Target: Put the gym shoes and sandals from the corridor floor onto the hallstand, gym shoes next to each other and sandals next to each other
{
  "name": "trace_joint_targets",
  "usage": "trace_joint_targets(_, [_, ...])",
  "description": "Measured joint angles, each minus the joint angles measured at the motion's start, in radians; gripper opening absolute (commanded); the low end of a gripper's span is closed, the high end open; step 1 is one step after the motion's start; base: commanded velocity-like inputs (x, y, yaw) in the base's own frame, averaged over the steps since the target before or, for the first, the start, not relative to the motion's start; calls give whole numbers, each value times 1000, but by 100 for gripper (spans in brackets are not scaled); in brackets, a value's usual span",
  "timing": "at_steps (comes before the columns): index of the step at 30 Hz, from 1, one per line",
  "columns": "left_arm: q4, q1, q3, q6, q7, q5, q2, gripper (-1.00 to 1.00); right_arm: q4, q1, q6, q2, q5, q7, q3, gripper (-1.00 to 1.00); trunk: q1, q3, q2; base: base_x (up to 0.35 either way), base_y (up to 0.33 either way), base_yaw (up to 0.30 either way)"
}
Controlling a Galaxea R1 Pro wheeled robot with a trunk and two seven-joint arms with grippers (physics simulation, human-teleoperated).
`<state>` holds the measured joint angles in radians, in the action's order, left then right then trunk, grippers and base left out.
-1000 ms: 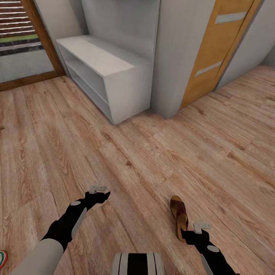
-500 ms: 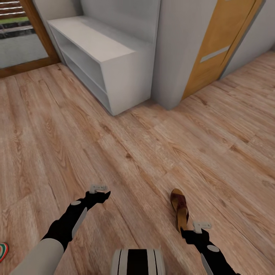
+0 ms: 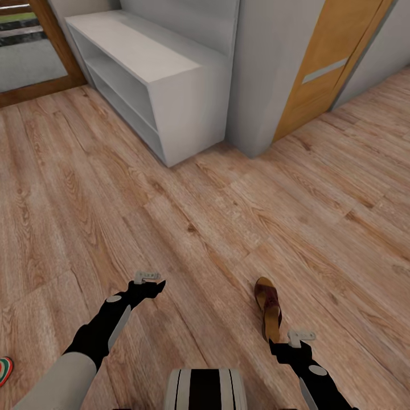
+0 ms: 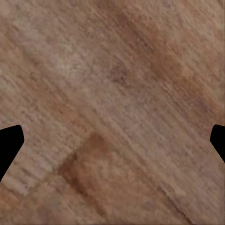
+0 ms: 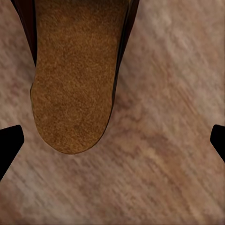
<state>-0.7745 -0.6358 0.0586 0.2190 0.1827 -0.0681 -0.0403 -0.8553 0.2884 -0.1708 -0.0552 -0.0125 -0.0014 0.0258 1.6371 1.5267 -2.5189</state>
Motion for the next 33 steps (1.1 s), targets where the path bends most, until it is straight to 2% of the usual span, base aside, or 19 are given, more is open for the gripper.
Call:
trace_joint_targets(12, [-5,8,2,0,0,0,-2,100,1,0,2,0,0,0,-1,100,0,1,0,0,0,0])
trace_joint_targets(19, [-5,10,2,0,0,0,-2,100,2,0,2,0,0,2,-2,100,3,28,-2,0,0,0])
trace_joint_targets(33, [-8,5,0,-1,0,0,0,100,5,0,2,0,-1,3,-2,100,3,28,-2,0,0,0])
